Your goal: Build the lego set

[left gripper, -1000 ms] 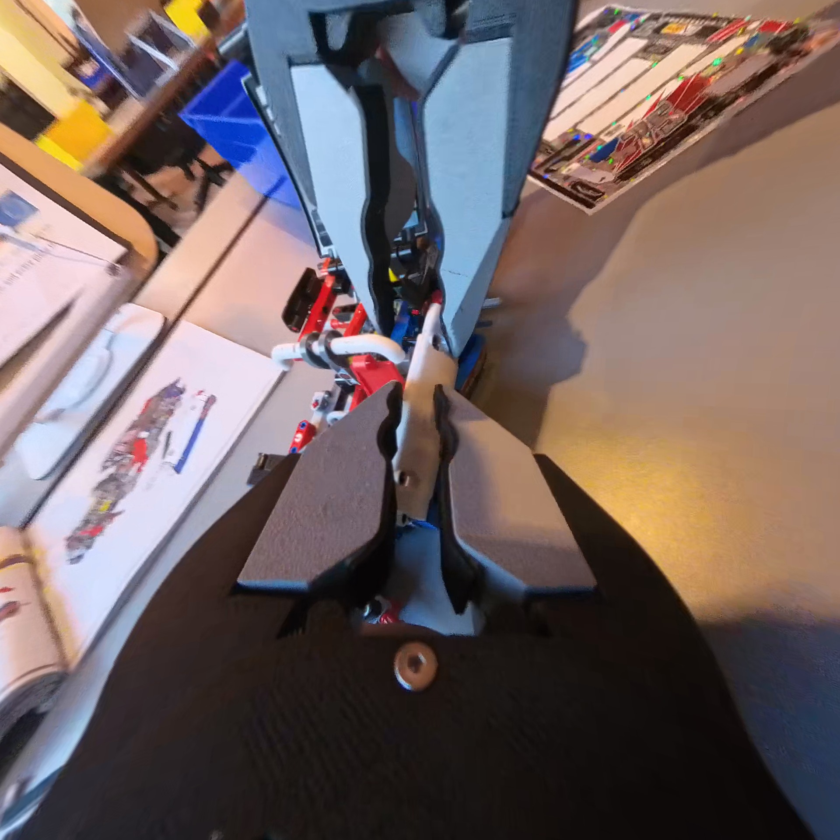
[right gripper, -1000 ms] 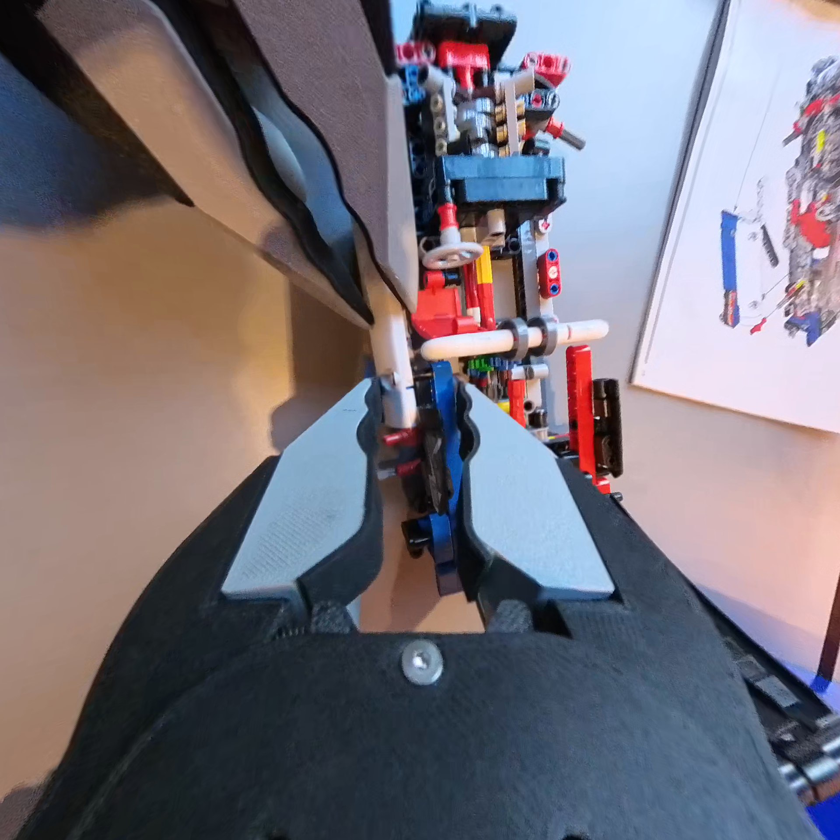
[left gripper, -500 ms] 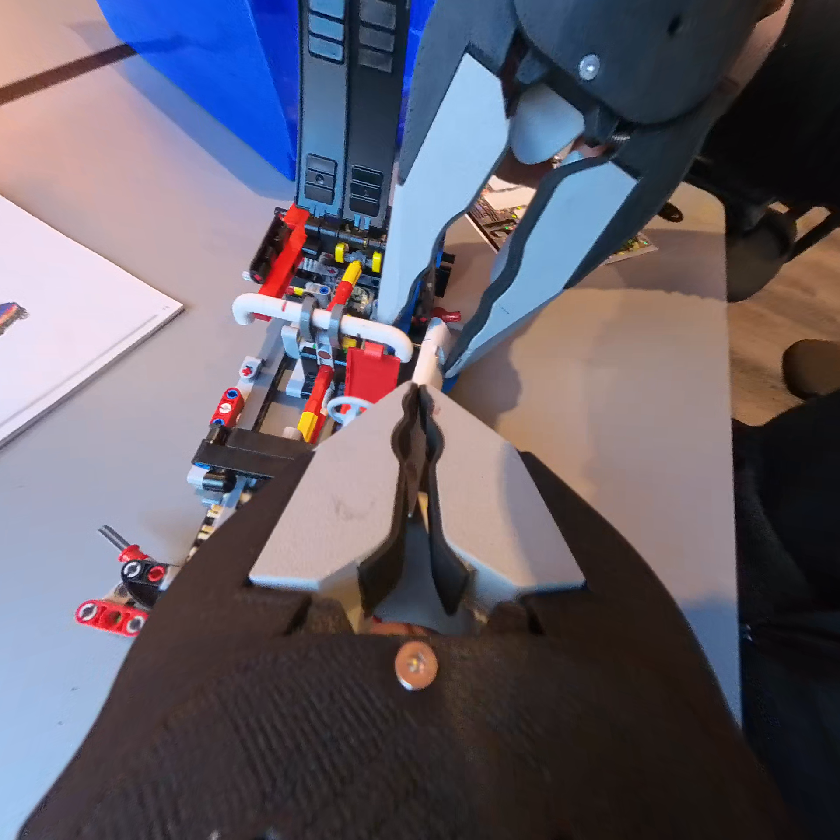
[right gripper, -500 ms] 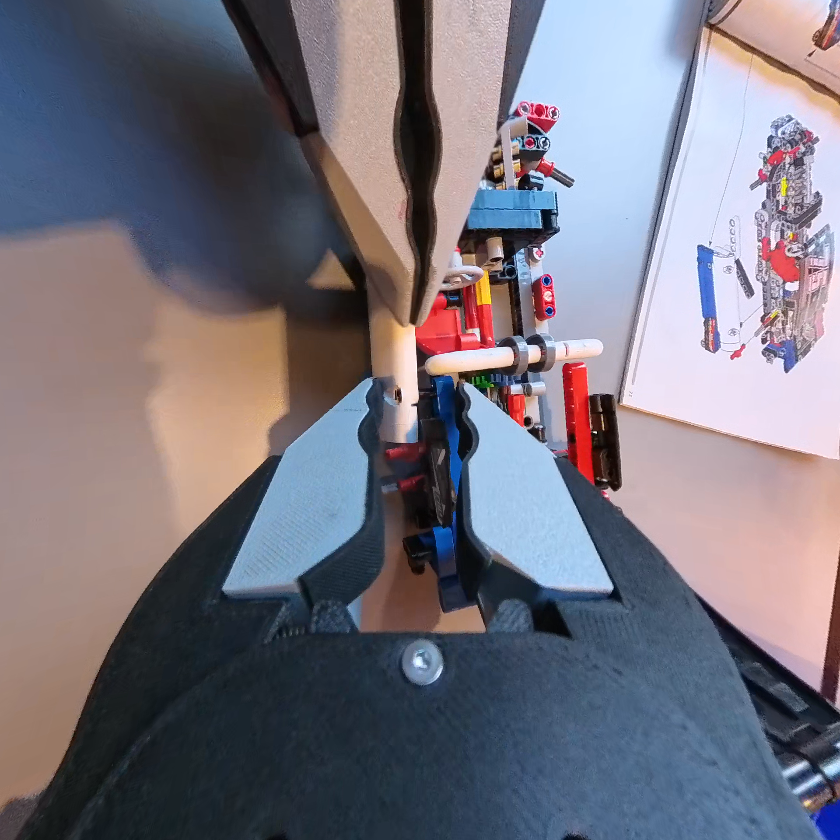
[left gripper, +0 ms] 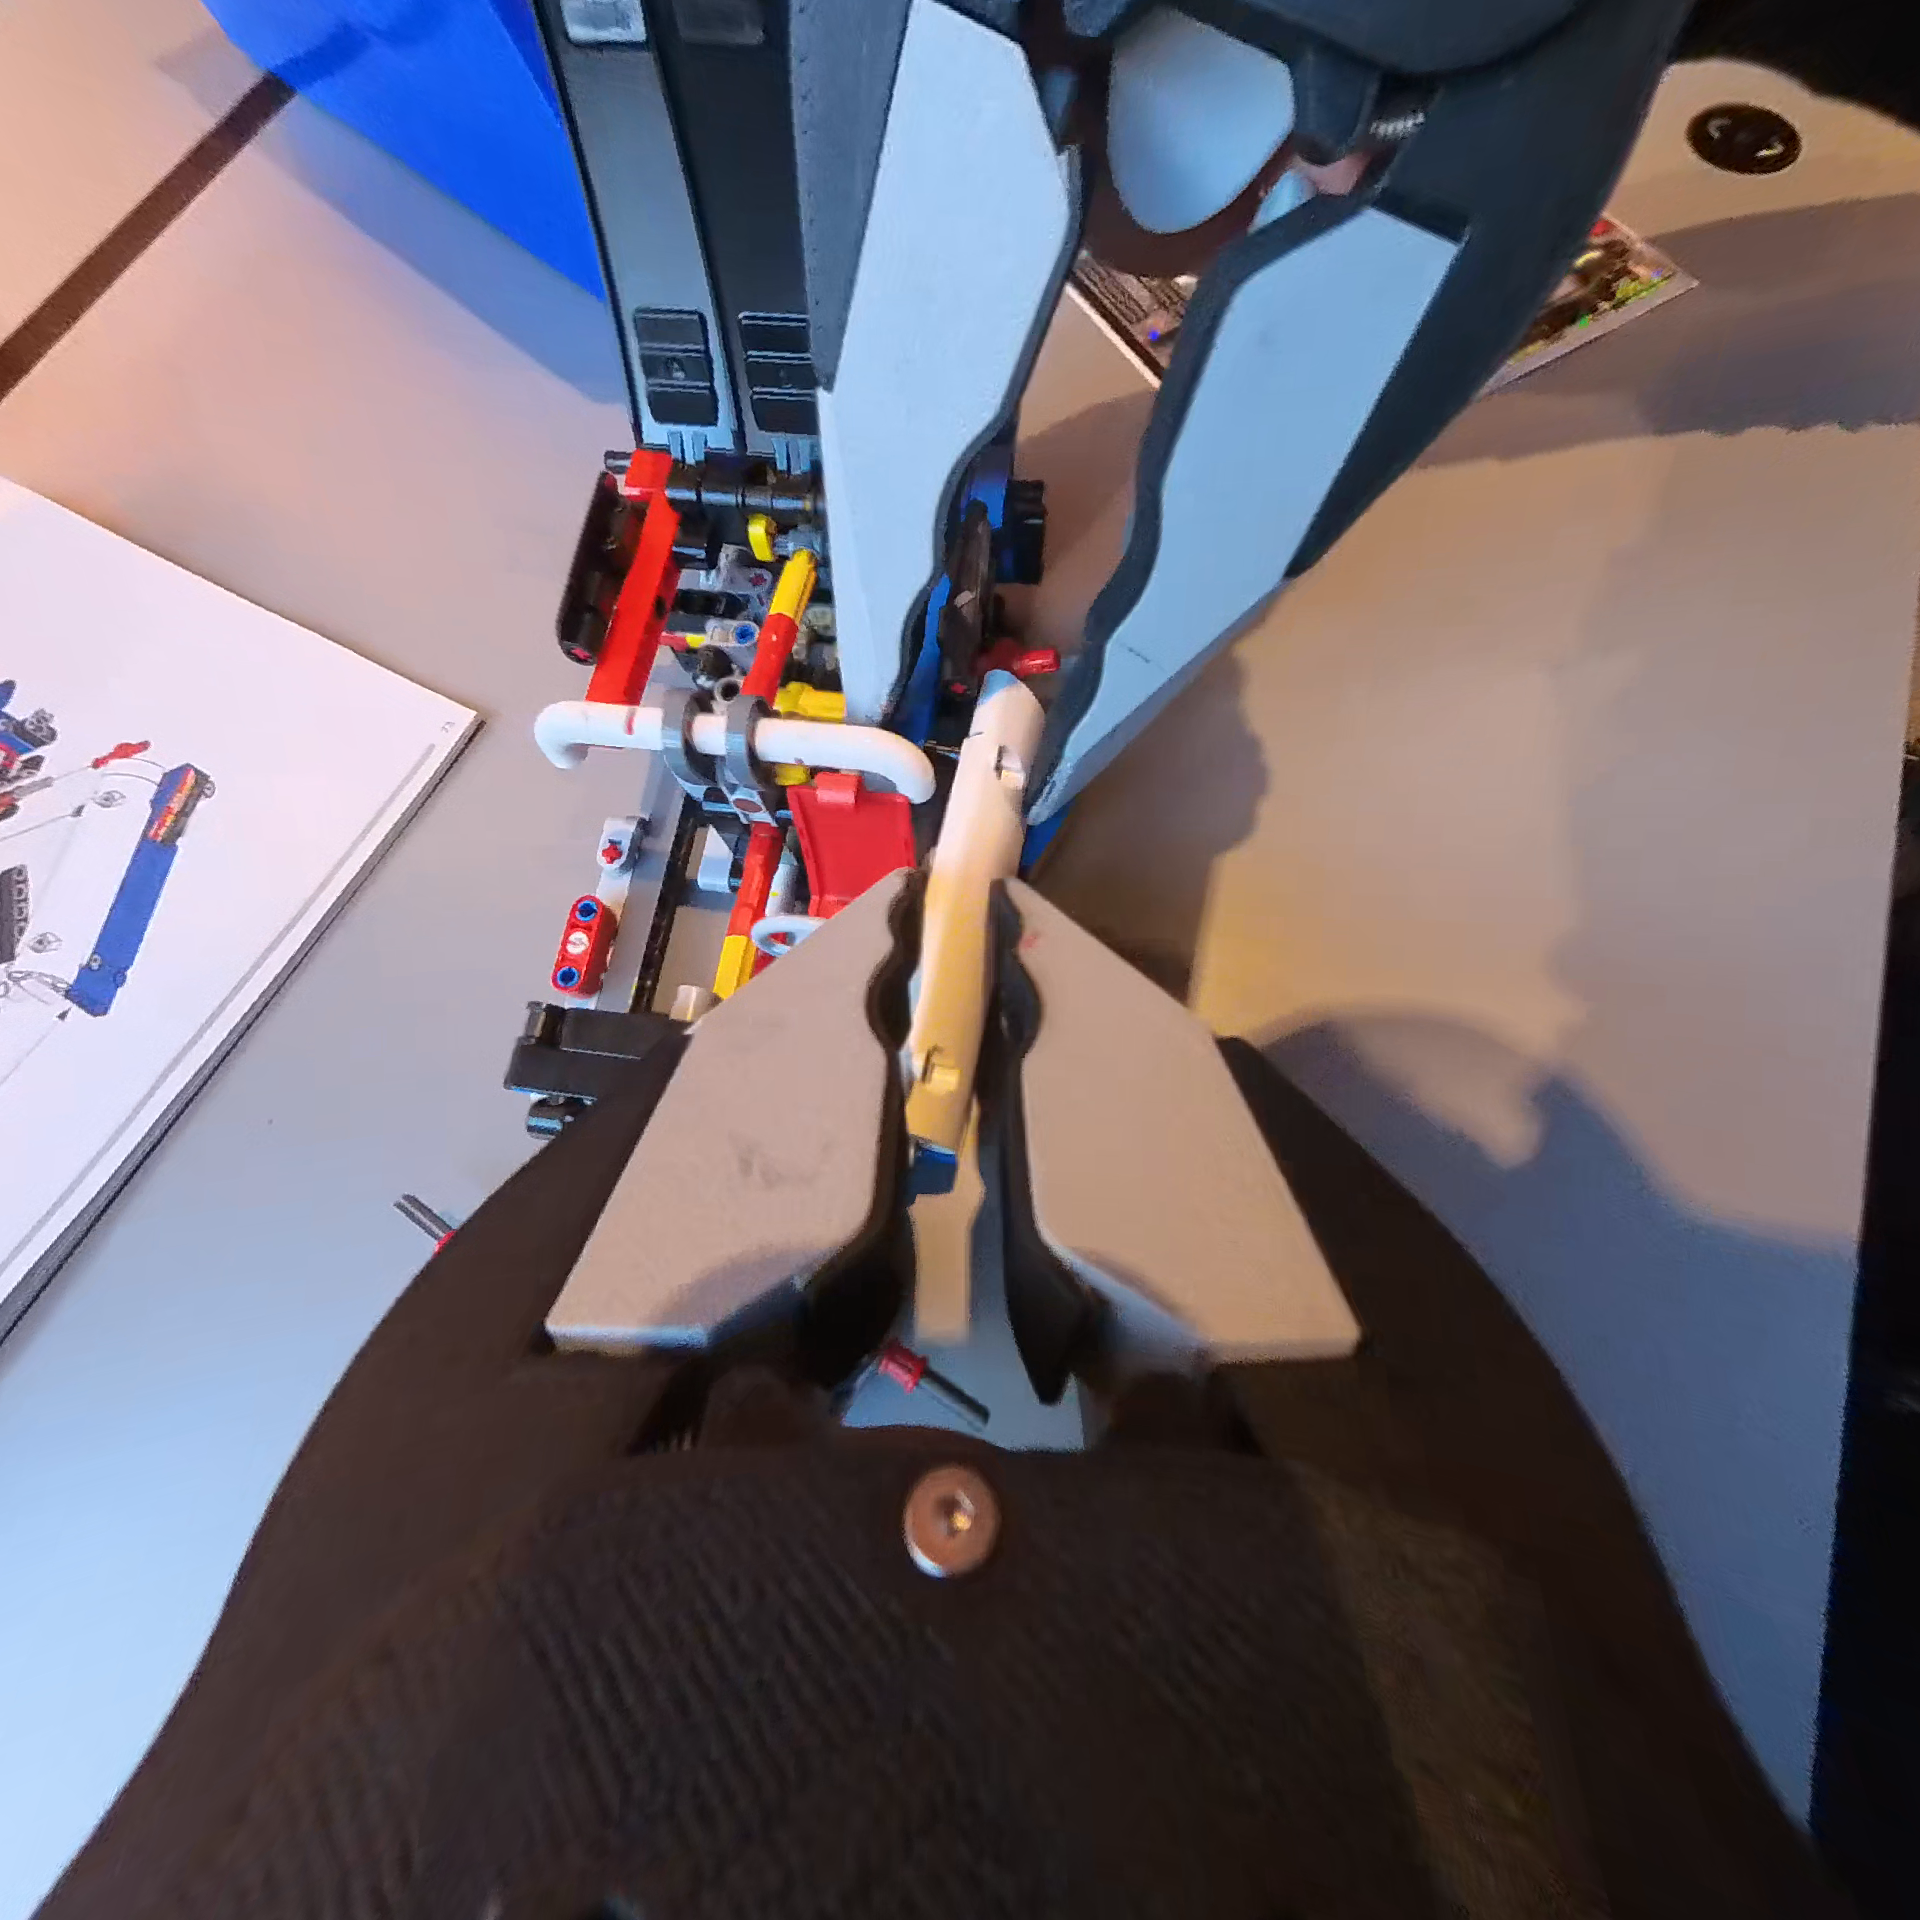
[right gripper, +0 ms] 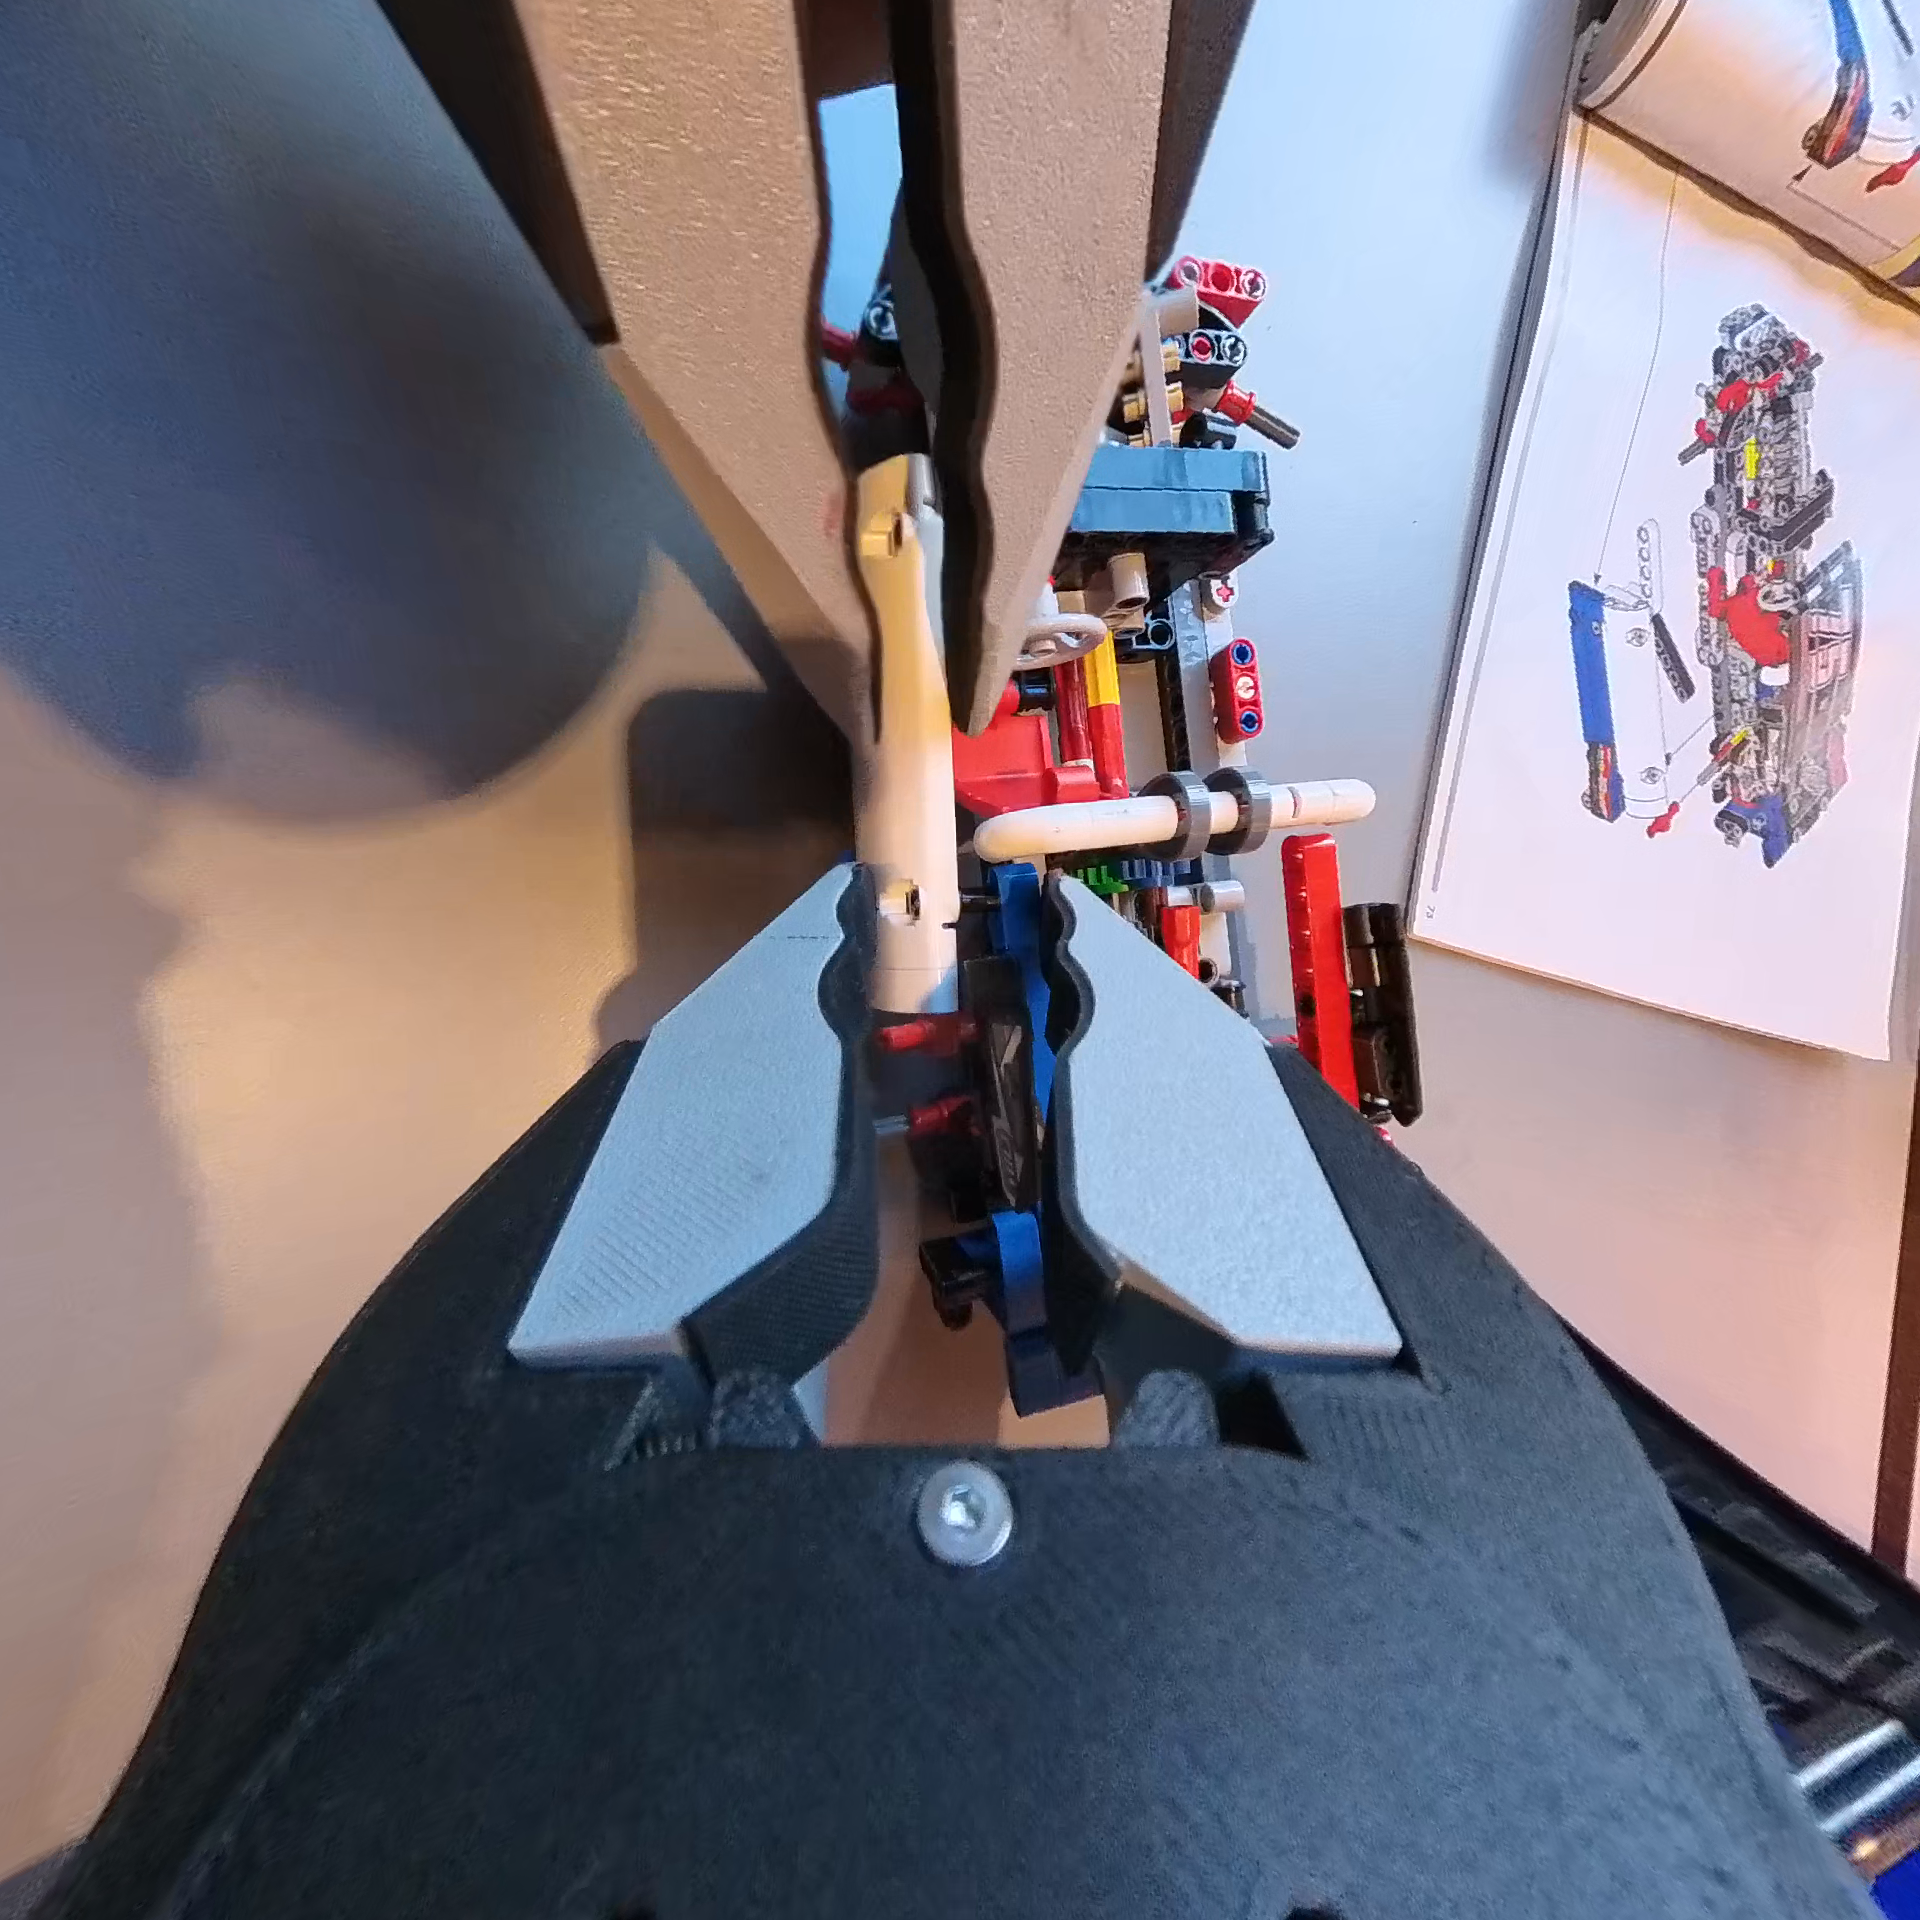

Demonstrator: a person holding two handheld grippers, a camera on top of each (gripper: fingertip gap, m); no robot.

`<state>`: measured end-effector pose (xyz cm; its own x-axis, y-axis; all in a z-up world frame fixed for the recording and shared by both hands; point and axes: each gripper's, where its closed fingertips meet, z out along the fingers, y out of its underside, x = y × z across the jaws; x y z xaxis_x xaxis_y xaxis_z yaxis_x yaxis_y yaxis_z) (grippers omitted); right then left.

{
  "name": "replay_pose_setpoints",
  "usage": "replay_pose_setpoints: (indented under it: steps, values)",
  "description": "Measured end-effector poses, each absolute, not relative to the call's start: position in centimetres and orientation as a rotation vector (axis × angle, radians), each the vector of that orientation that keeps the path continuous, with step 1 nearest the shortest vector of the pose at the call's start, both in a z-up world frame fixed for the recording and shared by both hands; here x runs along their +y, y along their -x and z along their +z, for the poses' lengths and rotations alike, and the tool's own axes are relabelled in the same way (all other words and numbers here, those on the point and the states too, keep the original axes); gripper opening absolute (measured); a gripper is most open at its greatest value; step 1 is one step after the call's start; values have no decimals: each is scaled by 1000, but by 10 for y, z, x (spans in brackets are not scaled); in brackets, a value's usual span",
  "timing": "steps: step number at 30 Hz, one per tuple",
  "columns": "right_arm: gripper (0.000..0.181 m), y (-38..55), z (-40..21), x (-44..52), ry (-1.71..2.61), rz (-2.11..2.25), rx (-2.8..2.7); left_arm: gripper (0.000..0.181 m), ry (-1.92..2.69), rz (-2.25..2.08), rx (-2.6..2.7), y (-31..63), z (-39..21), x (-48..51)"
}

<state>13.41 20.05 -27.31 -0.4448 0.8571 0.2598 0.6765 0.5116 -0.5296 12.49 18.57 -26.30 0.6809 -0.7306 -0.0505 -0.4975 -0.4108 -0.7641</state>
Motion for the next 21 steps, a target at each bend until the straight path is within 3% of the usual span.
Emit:
replay_pose_setpoints:
  steps: [21]
  values:
    - [29, -129, -272, 203, 1218, 518, -2216, 12, 2227, -426, 1047, -122, -266, 189]
